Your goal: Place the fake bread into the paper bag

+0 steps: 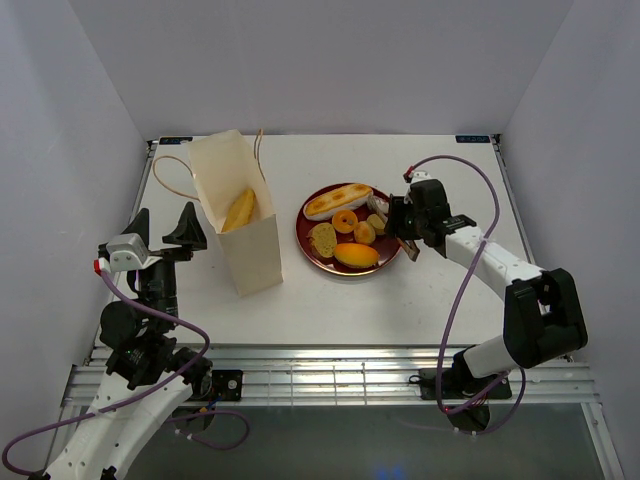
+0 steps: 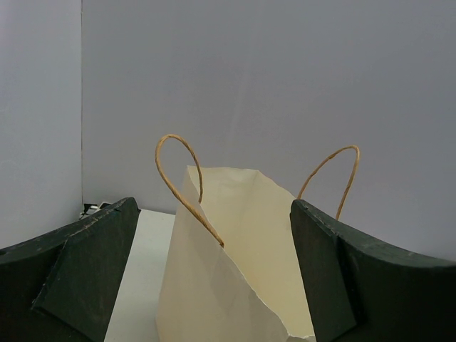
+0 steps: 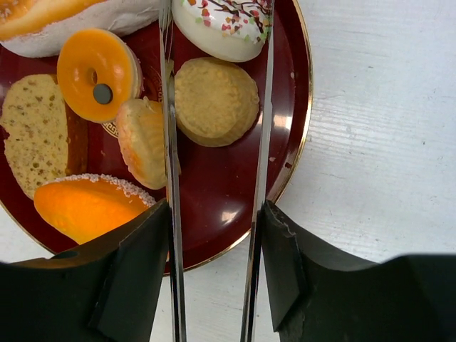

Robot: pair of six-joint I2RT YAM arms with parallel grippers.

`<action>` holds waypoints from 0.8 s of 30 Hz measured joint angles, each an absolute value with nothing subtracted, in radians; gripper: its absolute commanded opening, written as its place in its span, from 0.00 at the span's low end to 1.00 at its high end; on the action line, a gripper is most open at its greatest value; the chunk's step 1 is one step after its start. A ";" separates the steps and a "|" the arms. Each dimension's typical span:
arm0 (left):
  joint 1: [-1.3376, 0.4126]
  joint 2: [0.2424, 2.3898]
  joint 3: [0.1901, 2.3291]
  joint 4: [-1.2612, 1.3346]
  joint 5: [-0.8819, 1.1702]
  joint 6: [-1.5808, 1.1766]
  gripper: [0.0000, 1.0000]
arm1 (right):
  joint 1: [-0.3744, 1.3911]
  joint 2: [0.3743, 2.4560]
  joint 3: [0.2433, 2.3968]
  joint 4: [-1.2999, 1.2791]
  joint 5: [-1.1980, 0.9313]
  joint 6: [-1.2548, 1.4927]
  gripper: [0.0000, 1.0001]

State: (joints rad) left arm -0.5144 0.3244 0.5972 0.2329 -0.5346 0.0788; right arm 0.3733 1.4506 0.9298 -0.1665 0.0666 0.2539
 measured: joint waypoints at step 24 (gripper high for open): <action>-0.515 0.326 0.597 0.233 -0.535 0.079 0.98 | 0.368 1.166 1.118 -0.351 -0.054 0.232 0.52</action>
State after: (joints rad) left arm -0.5148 0.3264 0.5972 0.2329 -0.5354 0.0792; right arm 0.3676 1.1664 1.1179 -0.3508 -0.0536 0.2321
